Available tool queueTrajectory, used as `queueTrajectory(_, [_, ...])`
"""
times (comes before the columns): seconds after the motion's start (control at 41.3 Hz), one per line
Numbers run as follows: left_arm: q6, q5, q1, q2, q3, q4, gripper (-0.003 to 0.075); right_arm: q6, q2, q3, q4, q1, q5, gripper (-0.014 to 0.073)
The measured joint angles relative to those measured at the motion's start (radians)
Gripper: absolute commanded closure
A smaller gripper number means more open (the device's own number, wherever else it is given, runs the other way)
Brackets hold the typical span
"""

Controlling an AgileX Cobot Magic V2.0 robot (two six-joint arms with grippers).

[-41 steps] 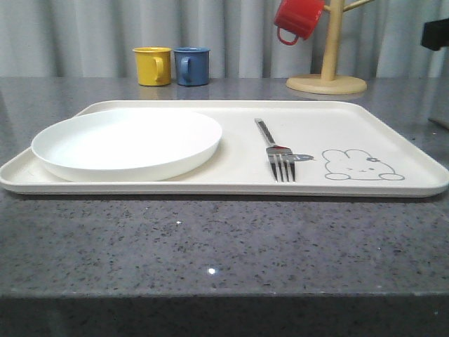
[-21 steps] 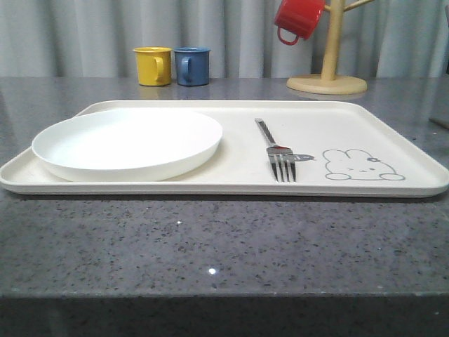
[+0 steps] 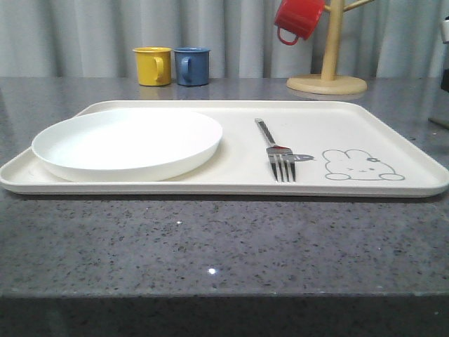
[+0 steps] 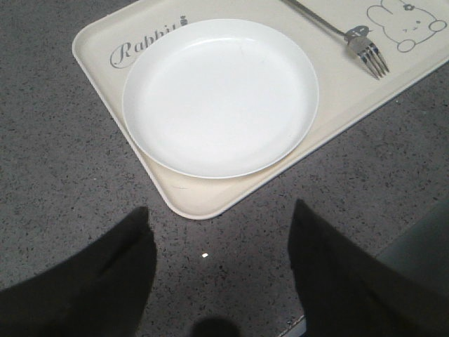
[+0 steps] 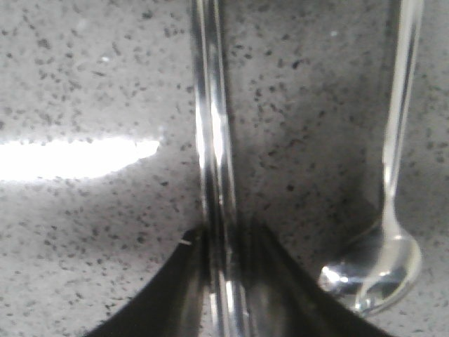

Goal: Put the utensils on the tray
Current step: 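Raise the right gripper and move it back to the chopsticks, then grasp the steel chopsticks and lay them beside the fork on the tray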

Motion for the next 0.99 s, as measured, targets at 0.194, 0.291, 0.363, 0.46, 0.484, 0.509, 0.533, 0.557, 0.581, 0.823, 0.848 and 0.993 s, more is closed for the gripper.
queueTrajectory(0.194, [0.0, 0.0, 0.0, 0.0, 0.0, 0.0, 0.0321, 0.0, 0.0, -0.002, -0.002, -0.001, 0.0, 0.058])
queueTrajectory(0.291, [0.0, 0.0, 0.0, 0.0, 0.0, 0.0, 0.0321, 0.0, 0.007, -0.016, 0.006, -0.001, 0.02, 0.058])
queueTrajectory(0.363, [0.0, 0.0, 0.0, 0.0, 0.0, 0.0, 0.0321, 0.0, 0.011, -0.036, 0.032, 0.003, 0.049, 0.058])
queueTrajectory(0.46, [0.0, 0.0, 0.0, 0.0, 0.0, 0.0, 0.0321, 0.0, 0.011, -0.068, 0.063, 0.032, 0.085, 0.058])
queueTrajectory(0.484, [0.0, 0.0, 0.0, 0.0, 0.0, 0.0, 0.0321, 0.0, 0.009, -0.08, 0.071, 0.042, 0.091, 0.058])
queueTrajectory(0.509, [0.0, 0.0, 0.0, 0.0, 0.0, 0.0, 0.0321, 0.0, 0.007, -0.088, 0.078, 0.054, 0.098, 0.058])
queueTrajectory(0.533, [0.0, 0.0, 0.0, 0.0, 0.0, 0.0, 0.0321, 0.0, 0.005, -0.096, 0.089, 0.071, 0.107, 0.058])
queueTrajectory(0.557, [0.0, 0.0, 0.0, 0.0, 0.0, 0.0, 0.0321, 0.0, 0.002, -0.108, 0.098, 0.085, 0.113, 0.058])
queueTrajectory(0.581, [0.0, 0.0, 0.0, 0.0, 0.0, 0.0, 0.0321, 0.0, 0.0, -0.116, 0.111, 0.105, 0.12, 0.058])
queueTrajectory(0.823, [0.0, 0.0, 0.0, 0.0, 0.0, 0.0, 0.0321, 0.004, -0.004, -0.146, 0.235, 0.252, 0.119, 0.058])
queueTrajectory(0.848, [0.0, 0.0, 0.0, 0.0, 0.0, 0.0, 0.0321, 0.01, -0.001, -0.146, 0.245, 0.257, 0.116, 0.058])
queueTrajectory(0.993, [0.0, 0.0, 0.0, 0.0, 0.0, 0.0, 0.0321, 0.074, 0.029, -0.146, 0.289, 0.287, 0.098, 0.0577])
